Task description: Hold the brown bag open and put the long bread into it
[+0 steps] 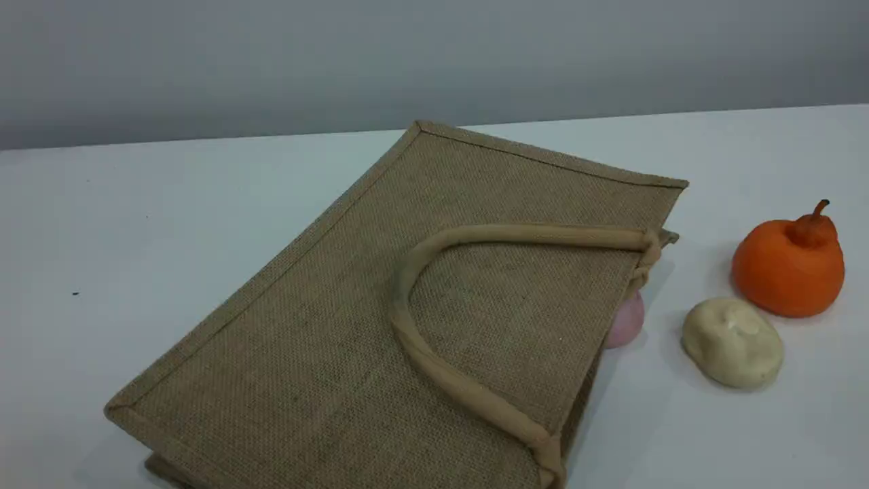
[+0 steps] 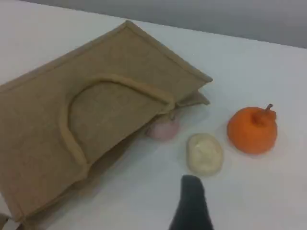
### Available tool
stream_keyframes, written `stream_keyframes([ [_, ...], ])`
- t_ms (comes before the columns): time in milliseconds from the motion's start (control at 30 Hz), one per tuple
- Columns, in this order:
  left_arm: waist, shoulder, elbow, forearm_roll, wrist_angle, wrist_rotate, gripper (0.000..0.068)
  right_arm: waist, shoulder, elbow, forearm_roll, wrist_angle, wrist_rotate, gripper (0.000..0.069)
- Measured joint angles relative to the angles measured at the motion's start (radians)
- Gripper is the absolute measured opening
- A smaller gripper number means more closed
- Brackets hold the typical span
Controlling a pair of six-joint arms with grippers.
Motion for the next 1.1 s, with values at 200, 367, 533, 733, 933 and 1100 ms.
stream_keyframes([
  [200,0.0,-0.074,0.033,0.02,-0.028,0.0,0.0503,0.0,0.0,0.0,0.0,0.0,0.0,0.0479],
  [367,0.0,-0.077,0.037,0.041,-0.026,0.018,0.0503,-0.028,0.0,0.0,0.007,0.0,0.0,0.0479],
  [533,0.0,-0.076,0.042,0.041,-0.036,0.019,0.0503,-0.139,0.0,0.0,0.008,0.001,-0.001,0.0479],
  [733,0.0,-0.076,0.042,0.041,-0.036,0.019,0.0503,-0.233,0.0,0.0,0.008,0.002,-0.001,0.0479],
  [933,0.008,-0.076,0.042,0.041,-0.036,0.019,0.0503,-0.22,0.0,0.0,0.009,0.003,-0.001,0.0479],
  [1100,0.133,-0.076,0.042,0.041,-0.036,0.02,0.0503,-0.22,0.0,0.0,0.009,0.003,-0.001,0.0479],
])
